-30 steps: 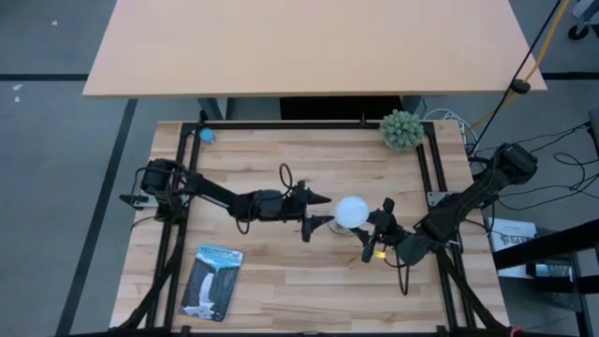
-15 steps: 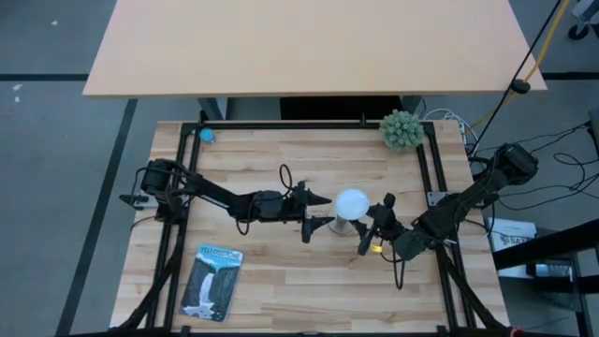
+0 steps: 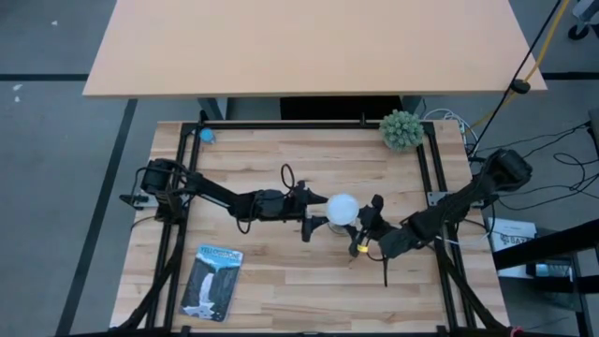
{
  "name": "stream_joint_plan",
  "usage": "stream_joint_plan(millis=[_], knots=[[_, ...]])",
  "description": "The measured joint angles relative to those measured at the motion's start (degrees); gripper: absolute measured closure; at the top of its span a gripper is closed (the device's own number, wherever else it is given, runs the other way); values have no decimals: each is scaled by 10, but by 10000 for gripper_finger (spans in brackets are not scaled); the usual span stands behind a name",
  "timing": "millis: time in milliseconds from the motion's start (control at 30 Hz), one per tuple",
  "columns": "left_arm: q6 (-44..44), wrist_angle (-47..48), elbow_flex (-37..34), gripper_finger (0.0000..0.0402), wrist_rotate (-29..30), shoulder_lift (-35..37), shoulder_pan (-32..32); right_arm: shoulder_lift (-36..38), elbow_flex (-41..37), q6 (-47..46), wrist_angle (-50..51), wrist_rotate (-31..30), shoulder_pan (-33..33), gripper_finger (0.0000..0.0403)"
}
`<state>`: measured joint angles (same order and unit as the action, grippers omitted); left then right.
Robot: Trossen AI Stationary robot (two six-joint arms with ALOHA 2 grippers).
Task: Screw lightbulb
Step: Insert the lightbulb into the bronze lamp socket
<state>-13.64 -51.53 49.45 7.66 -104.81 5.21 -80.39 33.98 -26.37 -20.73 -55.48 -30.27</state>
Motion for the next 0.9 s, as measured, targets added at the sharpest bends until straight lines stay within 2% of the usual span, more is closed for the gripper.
stream_joint_plan(millis=[167, 567, 900], knots=[[36, 13, 0, 117, 1, 0, -3, -23, 0, 0, 2, -1, 14, 236], [34, 35, 0, 117, 3, -2, -15, -36, 0, -2, 33, -8, 36, 236], [34, 35, 6, 117, -7, -16, -31, -35, 0, -82, 102, -18, 37, 236]])
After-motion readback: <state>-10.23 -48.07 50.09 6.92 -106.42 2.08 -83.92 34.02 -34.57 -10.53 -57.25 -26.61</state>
